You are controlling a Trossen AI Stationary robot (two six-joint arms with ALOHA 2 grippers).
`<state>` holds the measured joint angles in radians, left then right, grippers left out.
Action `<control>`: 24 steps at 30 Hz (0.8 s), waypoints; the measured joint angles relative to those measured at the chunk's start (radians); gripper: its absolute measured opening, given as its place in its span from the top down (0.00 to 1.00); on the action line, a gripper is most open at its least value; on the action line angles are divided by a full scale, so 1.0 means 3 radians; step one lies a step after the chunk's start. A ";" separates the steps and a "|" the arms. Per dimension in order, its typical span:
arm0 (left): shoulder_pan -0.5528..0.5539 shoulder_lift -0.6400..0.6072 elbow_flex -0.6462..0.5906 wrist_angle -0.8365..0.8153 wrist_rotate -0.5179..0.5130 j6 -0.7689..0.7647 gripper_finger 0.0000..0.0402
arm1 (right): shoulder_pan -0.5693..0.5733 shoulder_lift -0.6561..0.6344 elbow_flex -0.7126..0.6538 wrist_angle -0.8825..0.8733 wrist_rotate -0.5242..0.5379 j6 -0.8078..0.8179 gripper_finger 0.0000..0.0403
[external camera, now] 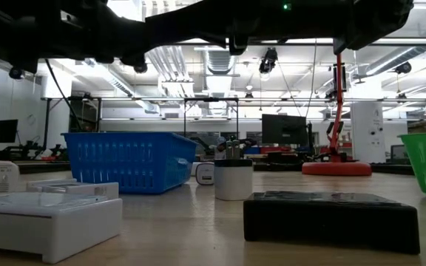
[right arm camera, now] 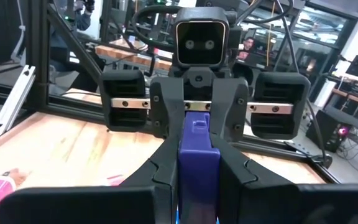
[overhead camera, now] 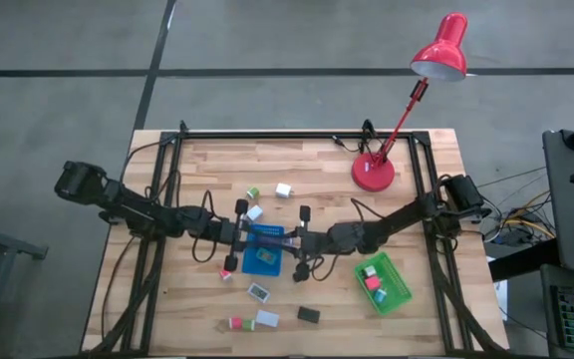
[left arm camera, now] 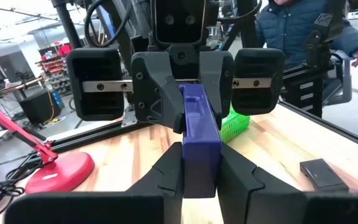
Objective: Pick & Place Office items
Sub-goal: Put the violet digital clock into the blue bin
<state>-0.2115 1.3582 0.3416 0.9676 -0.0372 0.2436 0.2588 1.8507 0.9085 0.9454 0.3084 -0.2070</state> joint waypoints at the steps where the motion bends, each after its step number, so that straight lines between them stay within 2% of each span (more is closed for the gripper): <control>1: 0.0001 0.0000 0.0000 0.0000 -0.0001 -0.0001 0.85 | -0.0004 0.0000 0.0000 -0.0005 0.0000 -0.0001 0.87; 9: 0.0000 0.0000 -0.0001 -0.0014 -0.0016 -0.0026 0.85 | -0.0013 0.0000 0.0000 -0.0020 0.0003 0.0032 0.86; 17: 0.0004 -0.0001 -0.0003 -0.0066 -0.0047 -0.0064 0.85 | -0.0016 0.0005 0.0000 -0.0024 0.0028 0.0128 0.59; 24: 0.0004 -0.0002 -0.0003 -0.0161 -0.0033 -0.0080 0.85 | -0.0009 0.0005 0.0000 -0.0024 -0.0008 0.0131 0.41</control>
<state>-0.2104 1.3576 0.3407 0.9194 -0.0471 0.2195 0.2561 1.8523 0.9085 0.9382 0.3061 -0.1677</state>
